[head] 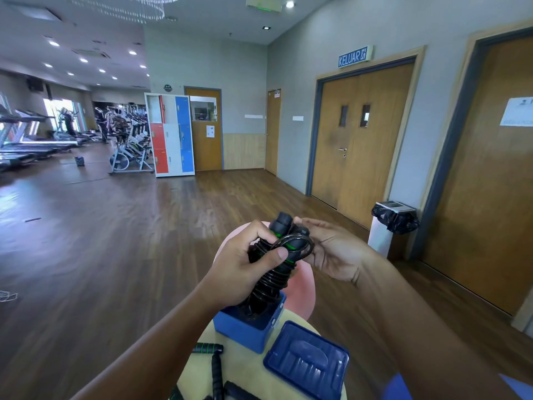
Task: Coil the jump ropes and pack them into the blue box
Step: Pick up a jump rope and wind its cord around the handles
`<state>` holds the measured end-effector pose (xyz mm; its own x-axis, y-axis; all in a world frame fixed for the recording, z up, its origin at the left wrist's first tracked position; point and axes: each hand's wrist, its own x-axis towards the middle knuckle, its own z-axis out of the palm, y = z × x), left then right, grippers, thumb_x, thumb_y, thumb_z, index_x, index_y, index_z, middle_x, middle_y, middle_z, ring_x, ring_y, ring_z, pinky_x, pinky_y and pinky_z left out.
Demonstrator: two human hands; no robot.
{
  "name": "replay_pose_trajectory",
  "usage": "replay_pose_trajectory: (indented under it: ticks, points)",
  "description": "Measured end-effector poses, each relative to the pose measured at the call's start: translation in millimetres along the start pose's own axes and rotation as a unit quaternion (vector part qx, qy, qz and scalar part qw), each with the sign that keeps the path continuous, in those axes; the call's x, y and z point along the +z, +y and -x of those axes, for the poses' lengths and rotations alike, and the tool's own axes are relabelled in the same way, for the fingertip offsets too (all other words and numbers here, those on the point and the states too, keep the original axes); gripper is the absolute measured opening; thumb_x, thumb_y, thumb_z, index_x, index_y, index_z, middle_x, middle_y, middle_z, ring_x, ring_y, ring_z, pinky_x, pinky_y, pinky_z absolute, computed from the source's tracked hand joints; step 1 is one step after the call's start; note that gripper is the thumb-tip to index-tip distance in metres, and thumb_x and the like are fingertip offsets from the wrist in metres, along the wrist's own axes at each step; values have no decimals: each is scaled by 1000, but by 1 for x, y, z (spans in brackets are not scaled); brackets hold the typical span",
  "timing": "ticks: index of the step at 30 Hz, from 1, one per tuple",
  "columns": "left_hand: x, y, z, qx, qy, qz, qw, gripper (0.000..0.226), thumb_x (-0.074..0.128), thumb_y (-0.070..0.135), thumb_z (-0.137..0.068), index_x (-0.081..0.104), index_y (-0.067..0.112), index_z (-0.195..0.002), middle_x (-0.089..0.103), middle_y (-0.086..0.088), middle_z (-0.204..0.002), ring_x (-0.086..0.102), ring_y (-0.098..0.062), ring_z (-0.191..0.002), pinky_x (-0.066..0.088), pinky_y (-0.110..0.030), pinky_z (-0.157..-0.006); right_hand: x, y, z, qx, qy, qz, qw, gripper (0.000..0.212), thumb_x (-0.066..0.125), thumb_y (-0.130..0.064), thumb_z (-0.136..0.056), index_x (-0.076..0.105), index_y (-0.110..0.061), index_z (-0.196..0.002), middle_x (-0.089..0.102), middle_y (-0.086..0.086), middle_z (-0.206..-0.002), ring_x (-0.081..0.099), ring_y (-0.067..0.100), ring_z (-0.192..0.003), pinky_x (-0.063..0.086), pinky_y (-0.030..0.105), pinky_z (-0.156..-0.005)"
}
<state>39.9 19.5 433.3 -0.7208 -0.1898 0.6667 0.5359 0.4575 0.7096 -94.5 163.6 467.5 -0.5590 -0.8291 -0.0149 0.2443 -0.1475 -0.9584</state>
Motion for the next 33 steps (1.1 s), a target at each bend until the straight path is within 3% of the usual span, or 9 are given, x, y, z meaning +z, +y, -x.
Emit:
replay_pose_trajectory:
  ticks: [2,6,11,15,19,22,24,28,33]
  points:
    - [2,1,0,5,8,-3,1000,13,71,34,-87,58,38,-85,69,6,-89,73,-28,-77,59,-50,-66,-1,2,0,9,14,-4,1000,39,70,-18,-79,62,-4,-115,68,11,-84,65,13,-63,56,22,-59]
    - [4,5,-4,-6,32,12,999,19,72,15,-92,58,27,-87,70,10,-80,69,-8,-69,55,-23,-62,3,6,-1,15,59,2,998,4,60,-7,-93,61,-8,-97,55,1,-58,46,5,-41,43,16,-42]
    - [12,14,-17,-17,73,28,997,21,65,13,-96,58,33,-92,72,1,-86,71,-21,-75,58,-38,-65,15,17,0,-2,108,-83,991,18,59,-11,-96,61,-12,-78,49,-3,-53,40,5,-42,37,17,-41]
    - [19,22,-32,-49,108,49,992,16,56,7,-101,48,21,-104,71,11,-84,68,-4,-74,53,-22,-64,34,21,2,-106,169,-123,972,12,60,-12,-96,70,-12,-89,60,7,-77,51,14,-64,46,24,-60]
    - [28,32,-41,-130,139,26,981,20,52,22,-103,50,25,-123,68,14,-103,66,6,-87,54,-21,-78,54,20,6,-177,273,-80,942,41,43,-41,-103,69,-15,-85,73,5,-80,68,22,-79,56,40,-82]
    - [39,35,-40,-164,116,-38,979,21,50,34,-104,59,30,-122,69,14,-105,64,1,-99,46,-18,-81,54,25,3,-183,306,-30,934,65,31,-85,-79,69,-36,-96,76,-9,-89,69,23,-100,23,65,-112]
    - [43,33,-38,-211,83,-27,974,28,50,50,-101,65,32,-116,74,10,-103,69,-7,-102,50,-26,-88,49,26,5,-183,310,19,933,61,31,-95,-66,62,-50,-94,73,-21,-89,67,20,-104,17,69,-112]
    - [51,37,-38,-327,53,153,931,63,45,71,-94,74,20,-115,78,-8,-106,75,-24,-100,55,-45,-96,39,25,14,-190,307,95,928,39,43,-86,-69,54,-52,-86,65,-35,-86,65,16,-100,29,67,-107]
    - [72,24,-40,-321,127,89,934,62,43,85,-80,74,38,-107,80,0,-98,77,-25,-91,57,-53,-92,32,23,15,-196,321,67,924,44,51,-77,-77,61,-37,-91,73,-15,-85,69,15,-92,40,60,-104]
